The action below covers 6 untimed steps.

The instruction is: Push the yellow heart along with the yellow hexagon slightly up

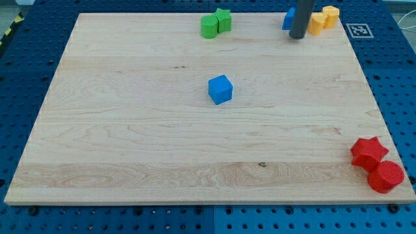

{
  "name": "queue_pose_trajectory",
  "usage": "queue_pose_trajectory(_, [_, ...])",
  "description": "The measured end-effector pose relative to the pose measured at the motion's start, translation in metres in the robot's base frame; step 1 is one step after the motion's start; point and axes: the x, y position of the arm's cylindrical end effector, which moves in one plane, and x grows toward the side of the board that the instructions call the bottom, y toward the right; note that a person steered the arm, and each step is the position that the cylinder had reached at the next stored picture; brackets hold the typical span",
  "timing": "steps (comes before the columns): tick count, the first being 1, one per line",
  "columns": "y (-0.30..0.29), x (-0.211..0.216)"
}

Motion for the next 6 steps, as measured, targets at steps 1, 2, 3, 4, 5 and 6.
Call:
queue_pose_trajectory(1, [0.009,0.006])
queue_pose_trajectory(2, [0.016,0.002])
queue_pose_trajectory(3, [0.025,-0.006])
queue_pose_trajectory(4, [0.026,-0.011])
queue_pose_trajectory(5, [0.026,-0.027])
queue_pose_trajectory(6, [0.026,-0.037])
